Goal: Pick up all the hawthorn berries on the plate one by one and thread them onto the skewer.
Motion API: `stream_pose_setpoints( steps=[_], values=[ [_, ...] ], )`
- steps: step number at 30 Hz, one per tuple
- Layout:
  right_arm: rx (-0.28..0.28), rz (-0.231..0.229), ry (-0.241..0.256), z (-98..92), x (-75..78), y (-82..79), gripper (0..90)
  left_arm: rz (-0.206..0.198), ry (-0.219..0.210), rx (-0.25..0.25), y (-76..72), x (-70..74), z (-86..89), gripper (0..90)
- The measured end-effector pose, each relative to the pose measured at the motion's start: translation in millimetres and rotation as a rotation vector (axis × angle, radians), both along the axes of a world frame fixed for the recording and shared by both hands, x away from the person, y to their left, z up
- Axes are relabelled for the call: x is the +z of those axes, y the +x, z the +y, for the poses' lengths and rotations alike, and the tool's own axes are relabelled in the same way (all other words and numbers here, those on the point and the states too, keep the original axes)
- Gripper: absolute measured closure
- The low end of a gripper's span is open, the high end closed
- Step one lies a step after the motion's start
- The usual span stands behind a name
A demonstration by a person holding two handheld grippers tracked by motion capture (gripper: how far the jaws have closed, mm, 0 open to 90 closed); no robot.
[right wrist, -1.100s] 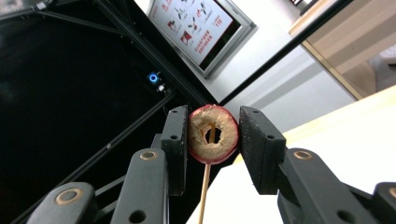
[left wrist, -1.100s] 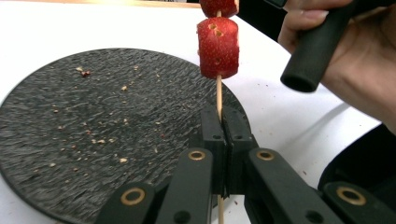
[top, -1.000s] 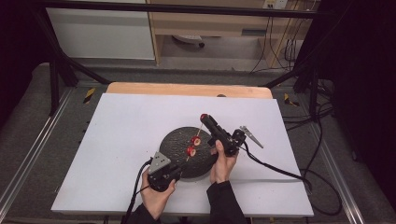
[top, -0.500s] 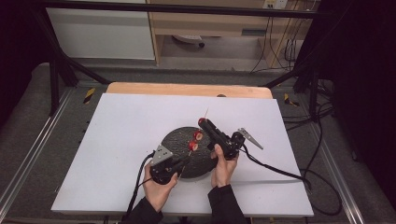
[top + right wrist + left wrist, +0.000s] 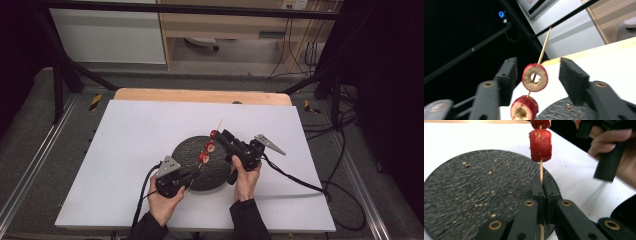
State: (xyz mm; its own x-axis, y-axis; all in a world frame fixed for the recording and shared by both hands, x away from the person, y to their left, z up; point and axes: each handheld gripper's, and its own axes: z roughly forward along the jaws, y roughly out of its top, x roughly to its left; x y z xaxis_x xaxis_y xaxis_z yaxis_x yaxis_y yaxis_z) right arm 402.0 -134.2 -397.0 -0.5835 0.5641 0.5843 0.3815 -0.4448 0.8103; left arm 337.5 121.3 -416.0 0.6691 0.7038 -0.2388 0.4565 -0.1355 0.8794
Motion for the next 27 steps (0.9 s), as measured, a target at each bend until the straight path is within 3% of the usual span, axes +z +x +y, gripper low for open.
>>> stream_pose_setpoints(
  steps=[4, 12, 19, 23, 27],
  values=[
    [0.024, 0.021, -0.114, -8.8, 4.7, 1.8, 26.8, 0.010, 0.011, -0.012, 0.8, -1.8, 10.8, 89.0],
    [0.057, 0.057, -0.302, -26.7, 1.4, 0.7, 8.5, 0.013, 0.042, -0.016, 1.9, 1.2, 25.3, 88.9],
    [0.102, 0.113, -0.440, -43.0, -7.8, -3.0, 0.9, 0.013, 0.084, -0.035, 5.8, 10.3, 42.6, 88.9],
    [0.133, 0.124, -0.543, -51.4, -13.3, -6.5, 0.5, 0.020, 0.114, -0.044, 10.1, 15.1, 50.7, 88.9],
    [0.165, 0.119, -0.612, -61.9, -22.0, -12.7, 0.5, 0.025, 0.132, -0.044, 13.7, 19.0, 54.6, 88.9]
  ],
)
